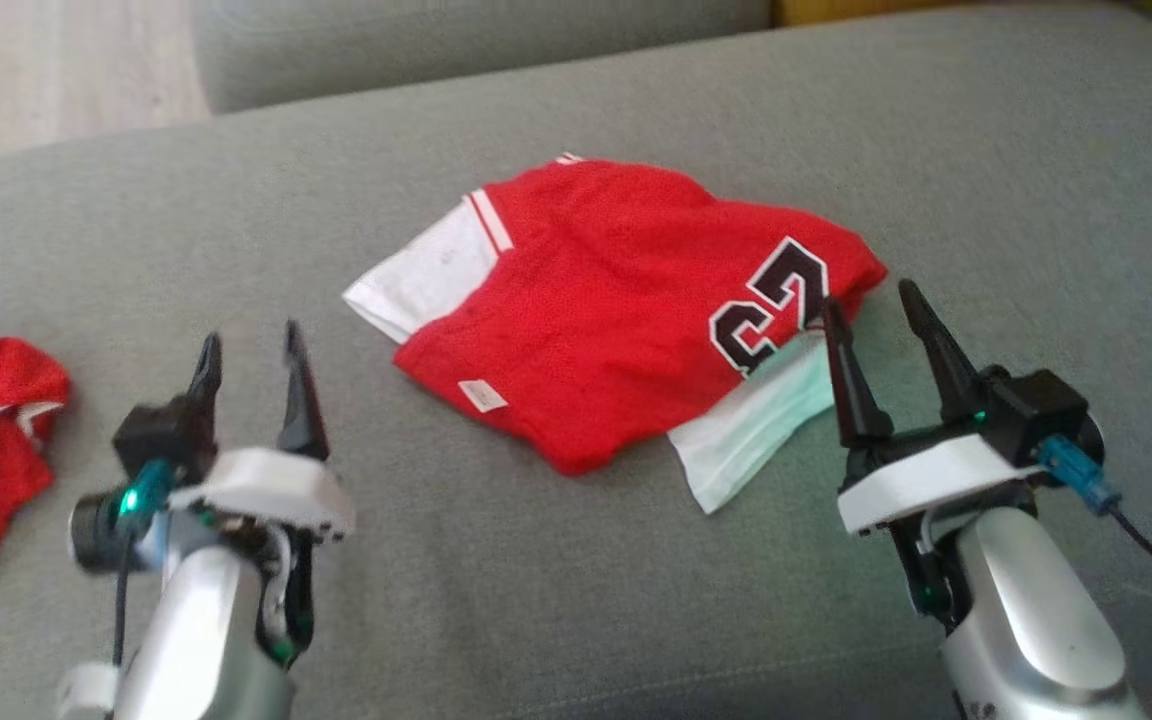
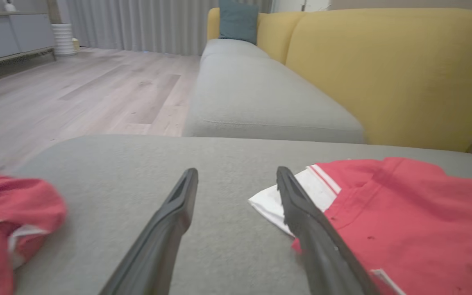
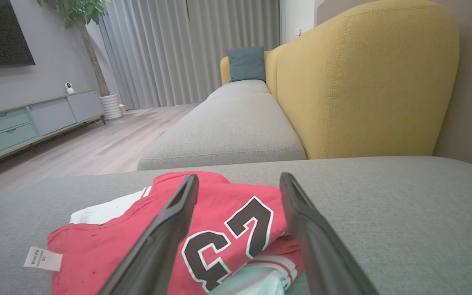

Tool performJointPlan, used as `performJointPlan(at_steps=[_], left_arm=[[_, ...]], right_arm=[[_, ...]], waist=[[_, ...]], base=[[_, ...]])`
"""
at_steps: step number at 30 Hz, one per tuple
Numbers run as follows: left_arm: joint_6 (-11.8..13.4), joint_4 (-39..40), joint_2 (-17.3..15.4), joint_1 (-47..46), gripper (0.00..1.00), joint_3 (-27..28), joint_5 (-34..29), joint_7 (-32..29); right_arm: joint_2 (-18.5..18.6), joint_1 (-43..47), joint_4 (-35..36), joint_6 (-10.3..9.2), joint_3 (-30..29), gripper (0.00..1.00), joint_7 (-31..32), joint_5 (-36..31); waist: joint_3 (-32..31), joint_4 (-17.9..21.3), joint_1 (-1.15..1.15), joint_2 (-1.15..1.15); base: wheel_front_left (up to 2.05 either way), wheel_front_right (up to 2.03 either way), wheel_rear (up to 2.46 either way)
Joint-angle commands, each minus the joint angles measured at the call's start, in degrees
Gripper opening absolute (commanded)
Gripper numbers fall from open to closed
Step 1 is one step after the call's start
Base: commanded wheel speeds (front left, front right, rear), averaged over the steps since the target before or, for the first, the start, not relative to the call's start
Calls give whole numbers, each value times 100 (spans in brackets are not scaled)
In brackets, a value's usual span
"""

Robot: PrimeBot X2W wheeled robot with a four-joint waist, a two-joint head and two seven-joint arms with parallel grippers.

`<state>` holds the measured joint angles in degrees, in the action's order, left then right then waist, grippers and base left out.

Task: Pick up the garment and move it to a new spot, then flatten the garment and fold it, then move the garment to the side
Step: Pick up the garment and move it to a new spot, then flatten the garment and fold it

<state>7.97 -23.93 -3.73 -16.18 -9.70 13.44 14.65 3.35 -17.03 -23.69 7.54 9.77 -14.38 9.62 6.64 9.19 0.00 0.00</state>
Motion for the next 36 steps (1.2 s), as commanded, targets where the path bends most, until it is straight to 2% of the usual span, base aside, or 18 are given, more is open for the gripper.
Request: performJointPlan(at_steps=[1, 11, 20, 24, 36], left_arm=[[-32, 272, -104, 48, 100, 366, -101, 35], [-65, 632, 4, 882, 100, 806, -366, 35], [-162, 667, 77, 1066, 100, 718, -413, 35], [-229, 629, 82, 966, 100, 620, -428, 35], [-212, 574, 84, 758, 100, 271, -296, 35]], right_arm=[[-47, -26, 131, -5, 45, 100, -62, -43], [-47, 214, 13, -5, -20, 100, -62, -105], [-47, 248, -203, -5, -27, 100, -62, -179], [-47, 212, -587, -5, -70, 100, -62, -252], [-47, -291, -1842, -5, -764, 100, -62, -486]], waist=[[-245, -209, 0, 0], [-513, -329, 0, 0], [-411, -365, 0, 0], [-286, -419, 0, 0], [59, -662, 0, 0]], base=[[0, 0, 0], [0, 0, 0], [0, 0, 0], [0, 0, 0], [0, 0, 0]])
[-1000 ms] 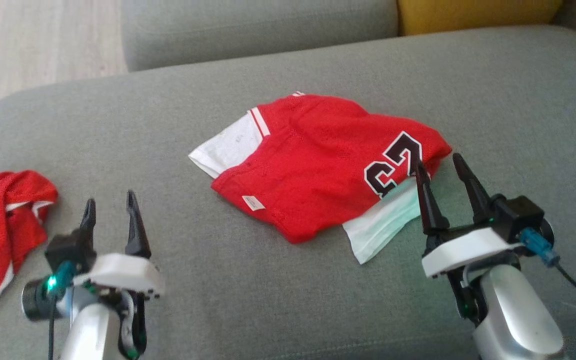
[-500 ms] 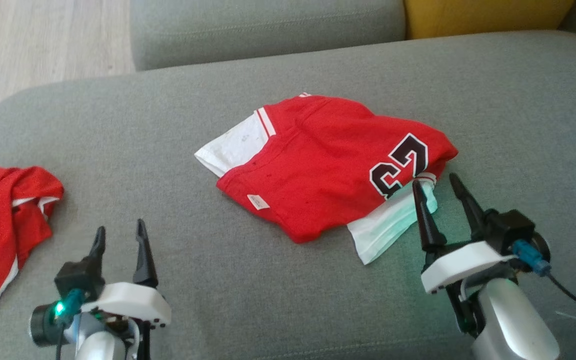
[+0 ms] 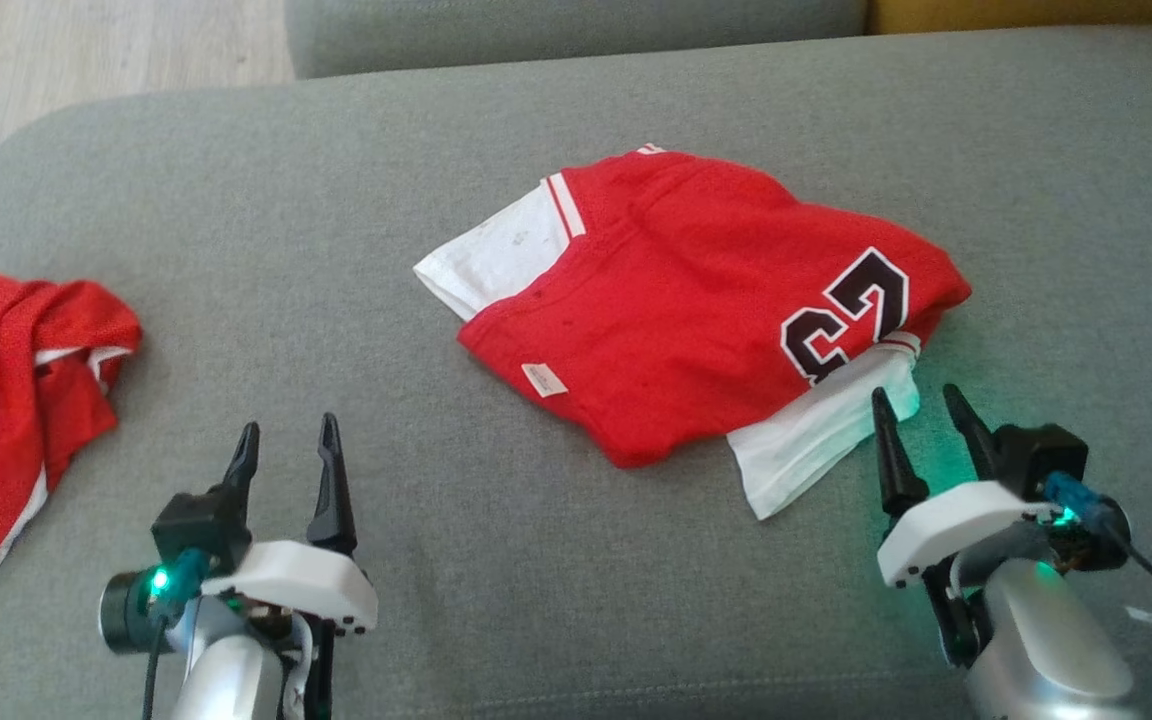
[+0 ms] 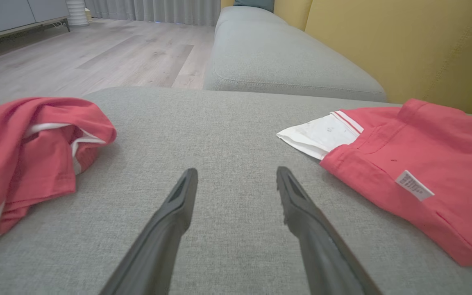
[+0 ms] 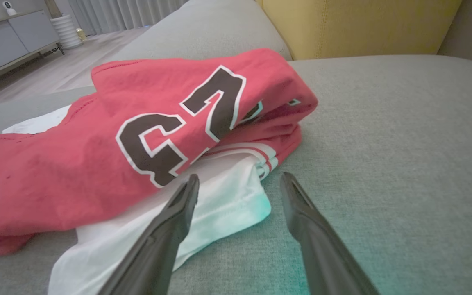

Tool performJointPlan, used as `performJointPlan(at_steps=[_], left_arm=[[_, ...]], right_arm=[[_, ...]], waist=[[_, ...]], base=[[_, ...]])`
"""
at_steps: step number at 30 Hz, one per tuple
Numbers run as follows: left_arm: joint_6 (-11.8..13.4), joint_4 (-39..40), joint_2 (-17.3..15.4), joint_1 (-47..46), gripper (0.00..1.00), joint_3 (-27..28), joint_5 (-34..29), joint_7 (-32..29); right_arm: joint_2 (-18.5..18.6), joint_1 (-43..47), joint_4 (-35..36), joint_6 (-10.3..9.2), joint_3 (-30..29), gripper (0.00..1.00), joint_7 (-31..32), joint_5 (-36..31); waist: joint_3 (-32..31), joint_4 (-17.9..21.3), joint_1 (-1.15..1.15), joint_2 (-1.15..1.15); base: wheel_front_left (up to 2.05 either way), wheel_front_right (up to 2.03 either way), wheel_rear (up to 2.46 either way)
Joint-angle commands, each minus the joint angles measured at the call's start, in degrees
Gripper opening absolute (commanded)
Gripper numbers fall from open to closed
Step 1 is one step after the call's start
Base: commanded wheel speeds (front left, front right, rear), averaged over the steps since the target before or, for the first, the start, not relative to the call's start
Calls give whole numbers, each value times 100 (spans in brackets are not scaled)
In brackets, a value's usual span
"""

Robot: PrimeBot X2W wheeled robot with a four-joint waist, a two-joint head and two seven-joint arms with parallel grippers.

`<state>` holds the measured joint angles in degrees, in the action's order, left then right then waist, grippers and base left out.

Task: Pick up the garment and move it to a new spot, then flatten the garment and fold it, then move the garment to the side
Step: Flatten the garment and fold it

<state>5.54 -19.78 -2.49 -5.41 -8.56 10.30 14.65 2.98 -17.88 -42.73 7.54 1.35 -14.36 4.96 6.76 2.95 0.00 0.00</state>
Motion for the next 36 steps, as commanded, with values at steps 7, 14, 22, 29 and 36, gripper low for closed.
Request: performJointPlan(at_steps=[7, 14, 22, 29, 36], left_arm=[[6, 116, -40, -405, 100, 91, 15, 35], [-17, 104, -39, -439, 100, 100, 18, 35], [-5, 112, -39, -463, 100, 108, 43, 35], [-16, 147, -39, -528, 100, 4, 92, 35], [-39, 123, -39, -632, 100, -182, 185, 35]], right_arm=[[-10, -470, -561, -5, -45, 100, -63, 12], [-10, -711, -1014, -5, 59, 0, -63, 195], [-10, -756, -453, -5, -141, 0, -63, 333], [320, -1084, 1016, -5, -427, 0, -63, -185], [1045, -2256, 1539, -5, 157, 0, -63, -556]], waist=[[169, -128, 0, 0], [242, -155, 0, 0], [270, -100, 0, 0], [255, 15, 0, 0], [264, 0, 0, 0]], base=[[0, 0, 0], [0, 0, 0], [0, 0, 0], [0, 0, 0], [0, 0, 0]])
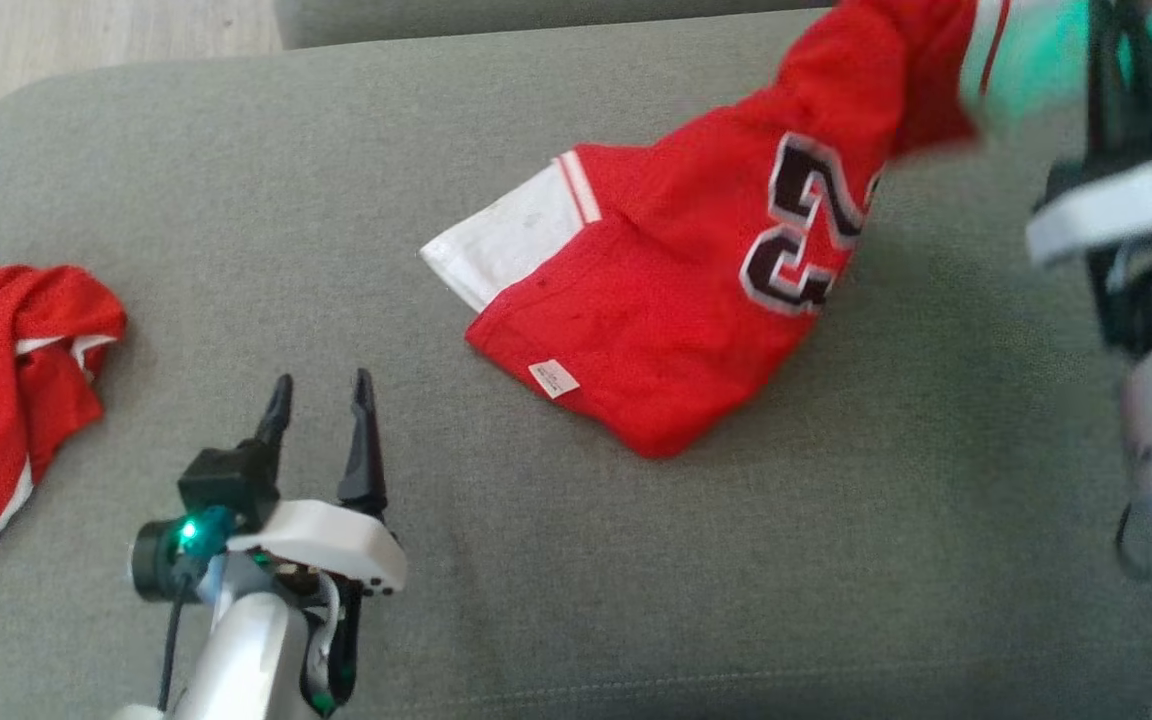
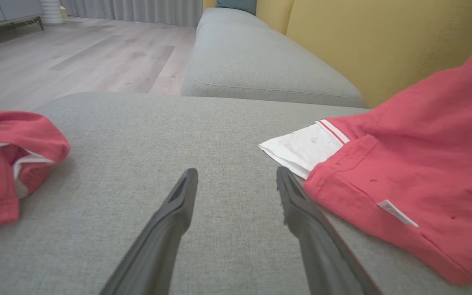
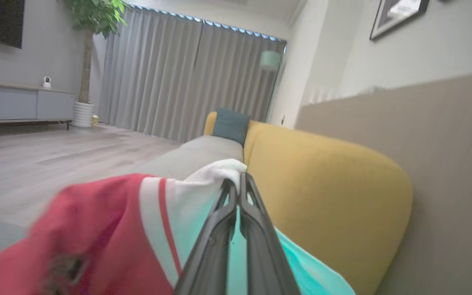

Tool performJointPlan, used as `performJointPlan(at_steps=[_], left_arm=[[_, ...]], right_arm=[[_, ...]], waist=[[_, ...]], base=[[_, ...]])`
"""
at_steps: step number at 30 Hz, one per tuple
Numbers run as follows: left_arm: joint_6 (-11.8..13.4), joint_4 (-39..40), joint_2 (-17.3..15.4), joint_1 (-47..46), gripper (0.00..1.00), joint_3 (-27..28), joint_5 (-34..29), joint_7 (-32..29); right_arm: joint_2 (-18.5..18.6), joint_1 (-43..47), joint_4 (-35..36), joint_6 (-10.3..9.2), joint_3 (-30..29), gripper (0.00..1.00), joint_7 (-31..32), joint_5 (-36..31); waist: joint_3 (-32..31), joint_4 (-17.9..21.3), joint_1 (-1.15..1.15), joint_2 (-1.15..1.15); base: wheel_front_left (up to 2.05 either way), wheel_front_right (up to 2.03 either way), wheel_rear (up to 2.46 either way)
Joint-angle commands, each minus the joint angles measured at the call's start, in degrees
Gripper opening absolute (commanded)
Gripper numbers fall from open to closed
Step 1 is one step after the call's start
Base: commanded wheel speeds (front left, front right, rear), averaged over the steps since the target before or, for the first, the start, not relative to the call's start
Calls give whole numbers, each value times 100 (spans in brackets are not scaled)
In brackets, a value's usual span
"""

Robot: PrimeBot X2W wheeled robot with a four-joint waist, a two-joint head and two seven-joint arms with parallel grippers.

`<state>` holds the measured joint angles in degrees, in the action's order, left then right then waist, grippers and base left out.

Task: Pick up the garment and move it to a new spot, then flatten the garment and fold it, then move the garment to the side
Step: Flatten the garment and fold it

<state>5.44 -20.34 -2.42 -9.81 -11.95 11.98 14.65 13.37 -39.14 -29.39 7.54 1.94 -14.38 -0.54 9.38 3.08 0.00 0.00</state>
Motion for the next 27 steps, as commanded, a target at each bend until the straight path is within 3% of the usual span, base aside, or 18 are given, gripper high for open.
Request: performJointPlan(at_steps=[1, 8, 15, 21, 27], left_arm=[[-32, 170, -46, -205, 100, 112, 46, 35], [8, 137, -46, -272, 100, -259, 262, 35], [54, 105, -46, -323, 100, -690, 494, 35], [114, 97, -46, -264, 100, -908, 609, 35], [174, 151, -46, -211, 100, -910, 645, 35]], right_arm=[[88, -321, 205, -5, 223, 0, -62, -31], [275, -1630, -110, -5, 1506, 0, -25, -145], [-79, -2953, -508, -5, 2628, 0, -40, -60], [-419, -3810, -862, -5, 2642, 0, -58, -50], [-334, -3945, -1107, -5, 2409, 0, -61, -195]], waist=[[7, -43, 0, 0], [27, -332, 0, 0], [-75, -741, 0, 0], [-230, -1041, 0, 0], [-228, -1105, 0, 0]], base=[[0, 0, 0], [0, 0, 0], [0, 0, 0], [0, 0, 0], [0, 0, 0]])
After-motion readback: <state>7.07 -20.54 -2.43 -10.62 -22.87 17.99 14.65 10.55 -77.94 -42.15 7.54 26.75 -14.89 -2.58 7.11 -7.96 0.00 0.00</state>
